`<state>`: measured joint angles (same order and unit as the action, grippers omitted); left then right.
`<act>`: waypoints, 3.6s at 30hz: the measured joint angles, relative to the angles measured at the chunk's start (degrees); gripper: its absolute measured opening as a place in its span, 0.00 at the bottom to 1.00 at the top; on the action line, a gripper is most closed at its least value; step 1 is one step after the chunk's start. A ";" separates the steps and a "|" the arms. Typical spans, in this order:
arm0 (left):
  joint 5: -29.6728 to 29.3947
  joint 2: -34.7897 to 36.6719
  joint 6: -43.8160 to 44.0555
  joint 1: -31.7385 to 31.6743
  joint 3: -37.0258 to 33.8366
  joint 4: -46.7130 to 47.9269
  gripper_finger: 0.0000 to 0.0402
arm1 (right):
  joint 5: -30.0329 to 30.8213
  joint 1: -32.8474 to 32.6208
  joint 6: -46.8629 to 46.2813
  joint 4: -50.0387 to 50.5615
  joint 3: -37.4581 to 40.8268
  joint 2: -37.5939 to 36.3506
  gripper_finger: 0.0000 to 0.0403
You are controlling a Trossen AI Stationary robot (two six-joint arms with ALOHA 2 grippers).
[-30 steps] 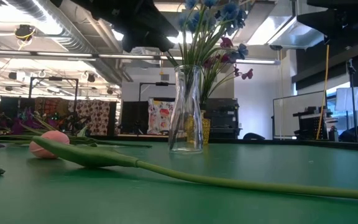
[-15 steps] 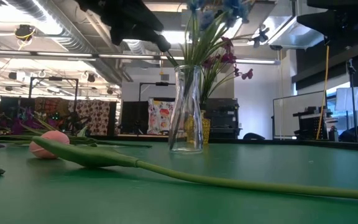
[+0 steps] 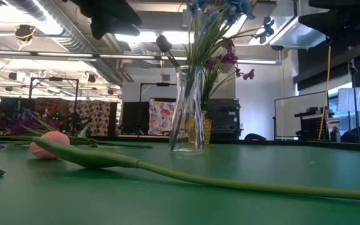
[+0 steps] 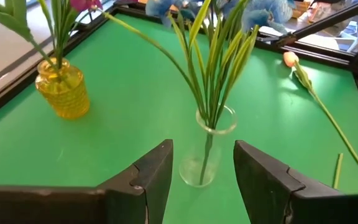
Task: Sort flowers into vase by color
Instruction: Put the purple flowers into the yellow vase
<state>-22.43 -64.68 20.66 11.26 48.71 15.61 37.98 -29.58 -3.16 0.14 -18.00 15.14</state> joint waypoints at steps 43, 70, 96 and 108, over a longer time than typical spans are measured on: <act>-8.48 0.39 25.40 1.89 -12.06 8.84 0.31 | 0.02 -0.02 -0.44 0.48 0.00 0.00 0.56; 0.63 0.15 21.95 -7.80 -13.51 9.35 0.31 | 0.63 -0.02 -0.39 0.50 -0.02 0.00 0.56; 4.08 -12.37 21.17 -9.91 -13.51 12.38 0.48 | 0.76 -0.02 -0.56 1.11 -0.02 -0.02 0.56; 2.99 -12.74 23.98 -10.24 -13.51 17.82 0.48 | 0.57 -0.01 -0.94 1.45 -0.02 -0.02 0.56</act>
<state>-19.44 -77.43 44.64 1.02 35.20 33.43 38.54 -29.59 -4.10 1.60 -18.02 15.11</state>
